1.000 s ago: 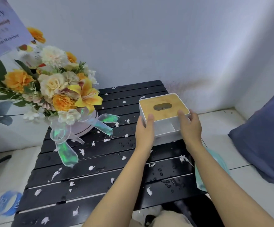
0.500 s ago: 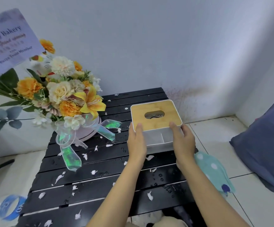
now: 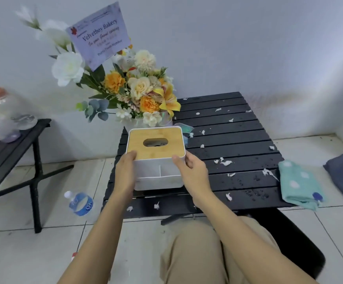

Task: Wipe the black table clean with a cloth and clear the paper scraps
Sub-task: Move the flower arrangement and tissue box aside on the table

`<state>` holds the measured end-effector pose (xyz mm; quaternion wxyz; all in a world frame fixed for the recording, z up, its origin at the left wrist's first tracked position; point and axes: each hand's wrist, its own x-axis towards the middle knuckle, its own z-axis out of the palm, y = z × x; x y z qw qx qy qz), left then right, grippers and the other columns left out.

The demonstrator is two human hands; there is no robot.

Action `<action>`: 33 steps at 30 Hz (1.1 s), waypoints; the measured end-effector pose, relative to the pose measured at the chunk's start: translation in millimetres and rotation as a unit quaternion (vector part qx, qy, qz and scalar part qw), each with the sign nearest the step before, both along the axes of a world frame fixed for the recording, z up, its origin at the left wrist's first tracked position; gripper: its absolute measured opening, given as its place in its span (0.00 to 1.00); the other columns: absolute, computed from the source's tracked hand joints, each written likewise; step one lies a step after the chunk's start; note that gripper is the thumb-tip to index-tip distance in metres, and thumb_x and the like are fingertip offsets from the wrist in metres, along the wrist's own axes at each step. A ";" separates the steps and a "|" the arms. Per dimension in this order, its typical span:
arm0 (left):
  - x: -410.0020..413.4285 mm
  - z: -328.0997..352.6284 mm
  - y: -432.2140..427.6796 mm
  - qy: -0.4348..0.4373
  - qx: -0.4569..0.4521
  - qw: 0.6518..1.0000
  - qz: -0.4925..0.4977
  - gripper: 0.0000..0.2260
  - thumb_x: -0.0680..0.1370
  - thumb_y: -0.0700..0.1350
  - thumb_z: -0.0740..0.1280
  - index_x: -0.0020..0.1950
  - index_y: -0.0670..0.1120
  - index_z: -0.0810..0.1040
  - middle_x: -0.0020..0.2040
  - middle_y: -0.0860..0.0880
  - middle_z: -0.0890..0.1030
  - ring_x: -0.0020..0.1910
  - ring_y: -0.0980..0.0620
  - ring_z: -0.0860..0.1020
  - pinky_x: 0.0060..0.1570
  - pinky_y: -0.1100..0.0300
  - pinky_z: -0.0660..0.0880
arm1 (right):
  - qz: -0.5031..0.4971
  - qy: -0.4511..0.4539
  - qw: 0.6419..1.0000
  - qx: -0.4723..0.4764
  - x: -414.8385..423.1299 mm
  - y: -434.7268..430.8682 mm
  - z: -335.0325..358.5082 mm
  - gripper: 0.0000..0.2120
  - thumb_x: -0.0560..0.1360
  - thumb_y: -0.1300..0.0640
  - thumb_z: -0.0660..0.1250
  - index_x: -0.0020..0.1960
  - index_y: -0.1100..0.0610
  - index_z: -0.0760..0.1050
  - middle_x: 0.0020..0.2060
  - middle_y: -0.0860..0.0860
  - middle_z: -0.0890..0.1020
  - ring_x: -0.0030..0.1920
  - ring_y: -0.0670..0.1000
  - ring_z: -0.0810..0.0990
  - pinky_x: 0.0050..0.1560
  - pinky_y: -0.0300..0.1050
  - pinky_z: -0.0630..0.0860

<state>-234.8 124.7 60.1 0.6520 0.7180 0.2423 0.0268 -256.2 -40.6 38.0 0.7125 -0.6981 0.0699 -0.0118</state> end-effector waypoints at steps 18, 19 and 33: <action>4.0 -36.0 52.7 -0.001 0.009 0.999 0.044 0.14 0.80 0.53 0.57 0.57 0.46 0.73 0.48 0.48 0.77 0.44 0.52 0.75 0.39 0.59 0.69 | 0.107 0.062 0.991 -0.052 13.4 40.7 -23.1 0.24 0.77 0.56 0.67 0.72 0.51 0.68 0.64 0.44 0.77 0.64 0.43 0.74 0.67 0.46 0.71; 3.2 -37.4 52.9 -0.004 0.026 0.999 0.040 0.15 0.80 0.54 0.57 0.58 0.45 0.73 0.49 0.48 0.77 0.46 0.52 0.75 0.40 0.59 0.70 | 0.106 0.060 0.991 -0.056 12.4 37.1 -22.6 0.22 0.78 0.57 0.67 0.71 0.52 0.70 0.63 0.44 0.78 0.63 0.44 0.75 0.66 0.45 0.72; -41.3 -26.6 -50.8 -0.284 0.221 0.933 0.004 0.13 0.81 0.43 0.62 0.65 0.46 0.73 0.65 0.51 0.74 0.66 0.55 0.70 0.65 0.62 0.66 | -0.155 -0.065 0.949 -0.266 -37.8 -118.1 -22.6 0.06 0.78 0.58 0.64 0.52 0.50 0.78 0.48 0.43 0.80 0.45 0.42 0.76 0.49 0.41 0.74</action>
